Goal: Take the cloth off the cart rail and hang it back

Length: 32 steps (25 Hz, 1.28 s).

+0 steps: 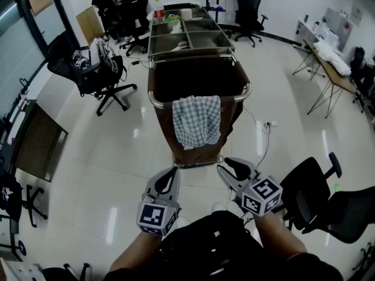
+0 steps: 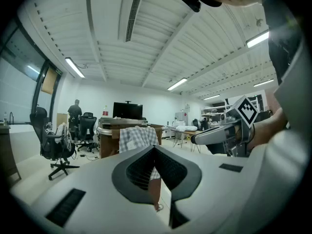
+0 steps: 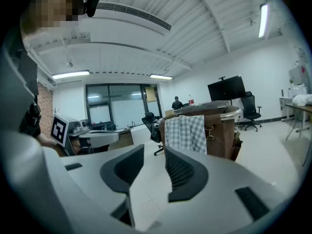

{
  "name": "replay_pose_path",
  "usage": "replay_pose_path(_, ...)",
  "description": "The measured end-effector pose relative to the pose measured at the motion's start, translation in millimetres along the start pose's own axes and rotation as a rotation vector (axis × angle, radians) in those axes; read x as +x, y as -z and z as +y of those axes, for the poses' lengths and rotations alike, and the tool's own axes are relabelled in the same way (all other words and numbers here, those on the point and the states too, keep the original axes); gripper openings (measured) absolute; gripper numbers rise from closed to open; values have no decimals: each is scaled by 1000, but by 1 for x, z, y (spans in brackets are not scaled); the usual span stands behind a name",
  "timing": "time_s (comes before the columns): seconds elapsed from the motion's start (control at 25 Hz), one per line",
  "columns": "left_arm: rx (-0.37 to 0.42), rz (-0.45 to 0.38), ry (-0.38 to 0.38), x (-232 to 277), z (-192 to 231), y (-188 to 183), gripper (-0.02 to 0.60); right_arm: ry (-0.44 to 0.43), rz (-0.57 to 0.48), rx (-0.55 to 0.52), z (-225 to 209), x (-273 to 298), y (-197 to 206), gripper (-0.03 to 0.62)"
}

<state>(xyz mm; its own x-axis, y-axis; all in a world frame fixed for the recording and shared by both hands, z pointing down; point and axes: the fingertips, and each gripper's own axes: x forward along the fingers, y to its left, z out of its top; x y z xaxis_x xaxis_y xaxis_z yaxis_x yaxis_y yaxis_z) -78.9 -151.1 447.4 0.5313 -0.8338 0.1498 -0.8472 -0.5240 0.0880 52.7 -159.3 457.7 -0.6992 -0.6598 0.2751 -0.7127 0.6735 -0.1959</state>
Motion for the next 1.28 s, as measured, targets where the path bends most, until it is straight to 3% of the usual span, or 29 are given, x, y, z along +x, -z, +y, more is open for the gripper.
replay_pose_path(0.28,11,-6,-29,25,2,-8,0,-30,32,-27,-27,25,-4,282)
replay_pose_path(0.6,15,-28,-107,43,15,-17,0,-45,18,-51,-63,79,-19,284)
replay_pose_path(0.64,15,-34,-119,45,17,-19,0,-45,31,-43,-69,89,-15,298)
replay_pose_path(0.68,14,-37,-133,45,19,-21,0,-49,49,-27,-75,100,-10,372)
replay_pose_path(0.72,14,-35,-151,46,21,-22,0,-58,67,-5,-80,111,-5,405)
replay_pose_path(0.84,17,-25,-202,45,25,-22,0,-93,110,50,-90,142,12,407)
replay_pose_path(1.12,-9,-4,-323,34,28,-16,0,-136,154,67,-92,196,21,405)
replay_pose_path(1.2,-12,1,-364,28,29,-15,0,-174,174,53,-85,204,21,356)
replay_pose_path(1.28,-14,5,-397,22,28,-14,0,-202,181,36,-80,207,20,245)
